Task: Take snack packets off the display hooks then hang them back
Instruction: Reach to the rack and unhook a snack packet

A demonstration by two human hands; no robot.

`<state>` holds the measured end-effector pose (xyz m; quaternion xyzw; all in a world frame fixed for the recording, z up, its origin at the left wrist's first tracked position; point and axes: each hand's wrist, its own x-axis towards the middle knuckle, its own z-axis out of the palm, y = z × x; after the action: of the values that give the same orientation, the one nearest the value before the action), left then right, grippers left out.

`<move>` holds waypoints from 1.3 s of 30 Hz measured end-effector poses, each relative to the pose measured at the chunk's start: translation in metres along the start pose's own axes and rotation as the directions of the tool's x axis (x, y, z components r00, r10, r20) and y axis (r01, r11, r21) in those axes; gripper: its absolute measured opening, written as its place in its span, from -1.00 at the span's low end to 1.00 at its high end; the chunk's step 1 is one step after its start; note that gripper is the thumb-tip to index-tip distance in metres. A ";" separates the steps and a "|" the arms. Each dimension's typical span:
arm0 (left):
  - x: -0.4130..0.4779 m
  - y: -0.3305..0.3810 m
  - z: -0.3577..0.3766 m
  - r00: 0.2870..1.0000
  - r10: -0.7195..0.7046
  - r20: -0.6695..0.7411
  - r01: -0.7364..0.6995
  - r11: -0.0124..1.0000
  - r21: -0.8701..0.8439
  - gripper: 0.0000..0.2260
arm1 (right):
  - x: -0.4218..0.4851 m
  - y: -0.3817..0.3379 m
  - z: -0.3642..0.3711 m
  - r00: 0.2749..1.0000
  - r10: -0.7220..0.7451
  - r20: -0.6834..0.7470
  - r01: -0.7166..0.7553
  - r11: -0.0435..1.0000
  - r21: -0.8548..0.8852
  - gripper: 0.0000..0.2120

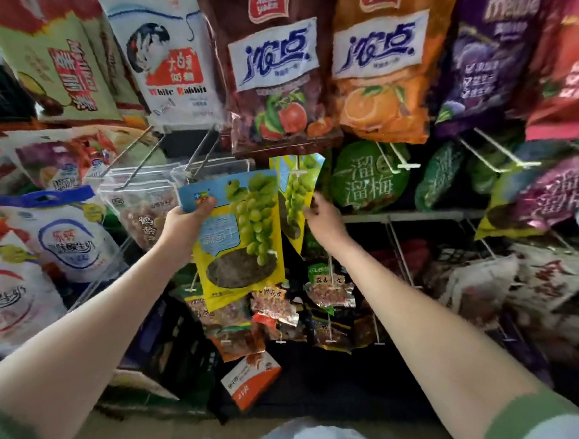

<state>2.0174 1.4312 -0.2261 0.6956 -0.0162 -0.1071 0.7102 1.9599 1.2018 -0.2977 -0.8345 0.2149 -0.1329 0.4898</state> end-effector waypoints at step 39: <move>-0.020 -0.024 0.079 0.944 0.230 0.236 -0.199 0.969 -0.148 -0.98 | -0.023 -0.029 -0.065 0.977 -0.213 -0.033 0.184 0.744 0.643 -0.74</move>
<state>1.9813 1.3565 -0.2452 0.6257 -0.1750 -0.1172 0.7511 1.9186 1.1756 -0.2408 -0.6372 0.0560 -0.2316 0.7330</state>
